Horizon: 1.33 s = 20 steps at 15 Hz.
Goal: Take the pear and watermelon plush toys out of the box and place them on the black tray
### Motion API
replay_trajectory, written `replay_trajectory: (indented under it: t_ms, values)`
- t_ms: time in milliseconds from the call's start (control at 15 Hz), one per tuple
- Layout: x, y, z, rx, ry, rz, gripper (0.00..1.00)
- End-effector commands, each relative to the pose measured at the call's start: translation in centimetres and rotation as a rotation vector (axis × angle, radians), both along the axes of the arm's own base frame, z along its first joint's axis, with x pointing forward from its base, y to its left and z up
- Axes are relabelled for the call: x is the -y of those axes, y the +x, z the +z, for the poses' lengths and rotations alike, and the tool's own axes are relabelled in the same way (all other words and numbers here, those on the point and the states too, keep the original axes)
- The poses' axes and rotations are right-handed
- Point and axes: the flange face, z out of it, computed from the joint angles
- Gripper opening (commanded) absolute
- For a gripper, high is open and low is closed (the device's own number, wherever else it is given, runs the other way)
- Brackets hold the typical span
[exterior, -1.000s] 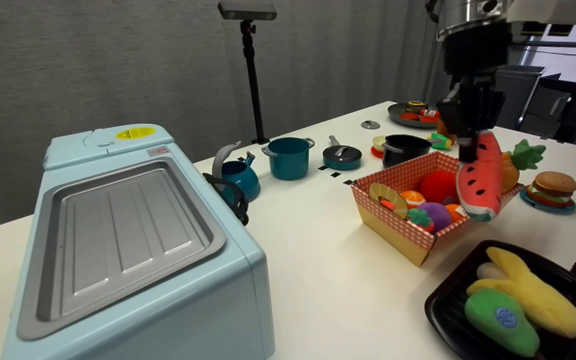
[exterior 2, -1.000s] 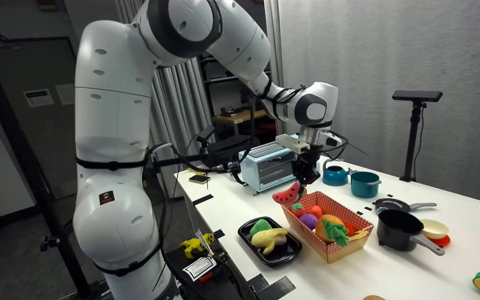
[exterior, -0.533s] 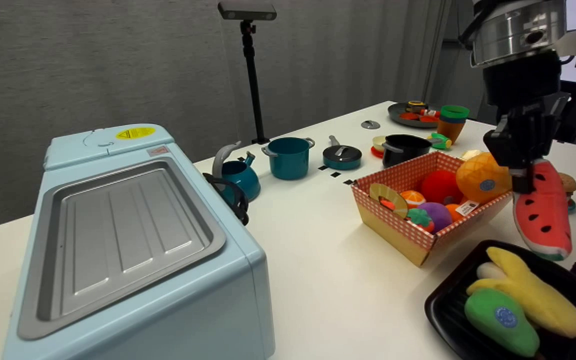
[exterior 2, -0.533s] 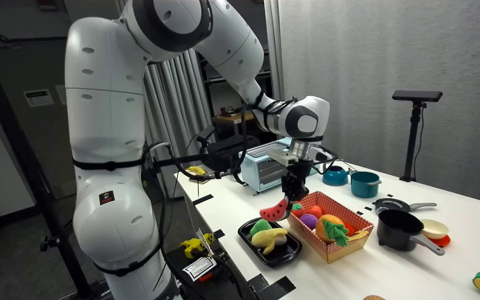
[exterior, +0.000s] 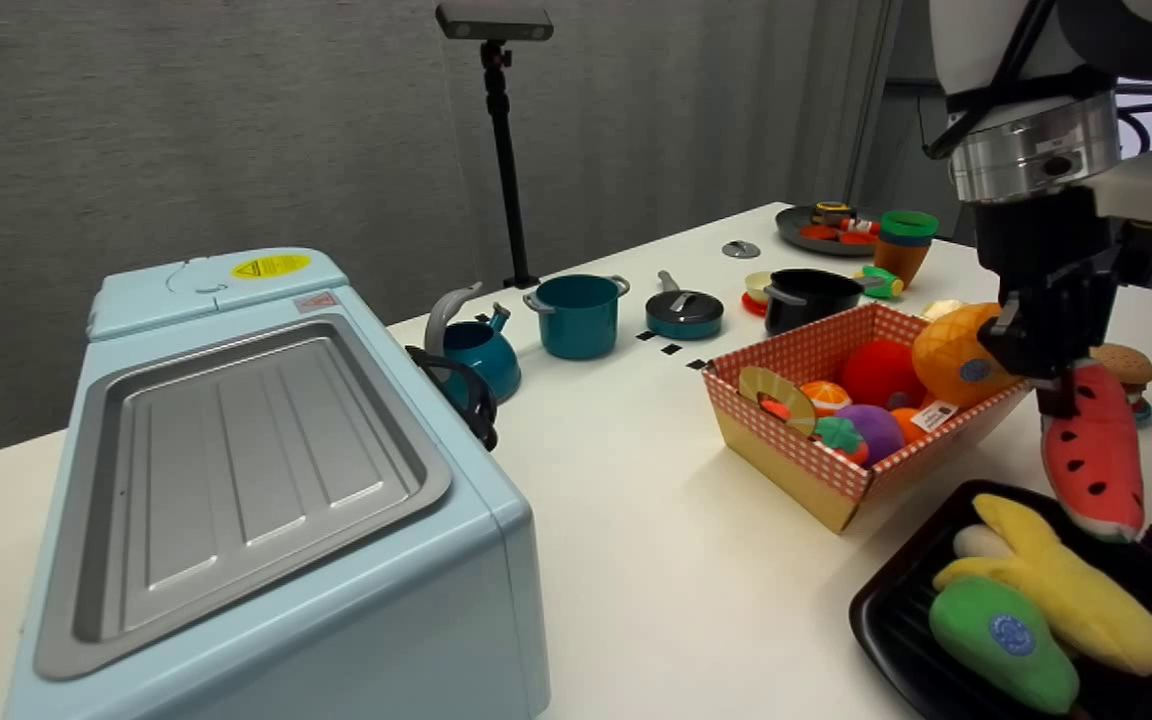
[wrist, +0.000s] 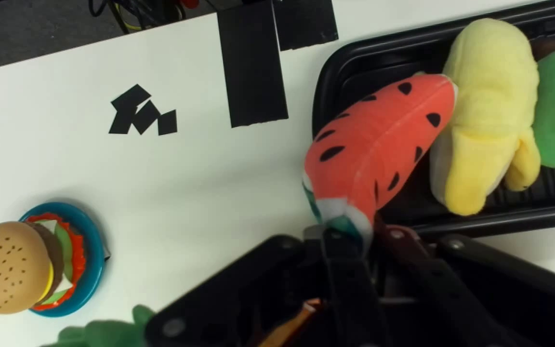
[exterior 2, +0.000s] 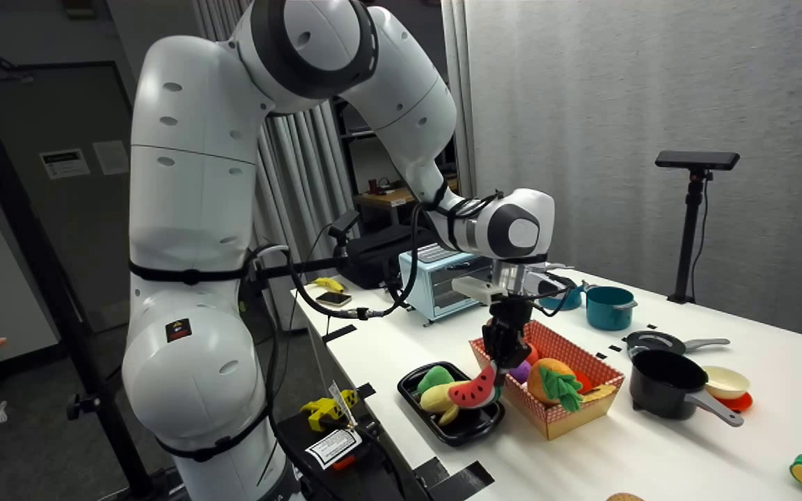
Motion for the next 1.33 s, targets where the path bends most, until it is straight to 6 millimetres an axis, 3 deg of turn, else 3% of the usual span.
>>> replay_trajectory:
  t_ms: [0, 333, 600, 933, 1267]
  values:
    - [-0.1, 0.5, -0.7, 0.004, -0.04, 0.012, 0.37]
    - [0.0, 0.4, -0.3, 0.005, -0.017, 0.004, 0.74]
    - [-0.2, 0.2, 1.5, 0.037, -0.002, 0.004, 1.0]
    - [-0.8, 0.3, 5.8, 0.128, -0.001, 0.025, 1.0]
    - [-2.2, 0.0, 11.4, 0.248, 0.01, 0.05, 1.0]
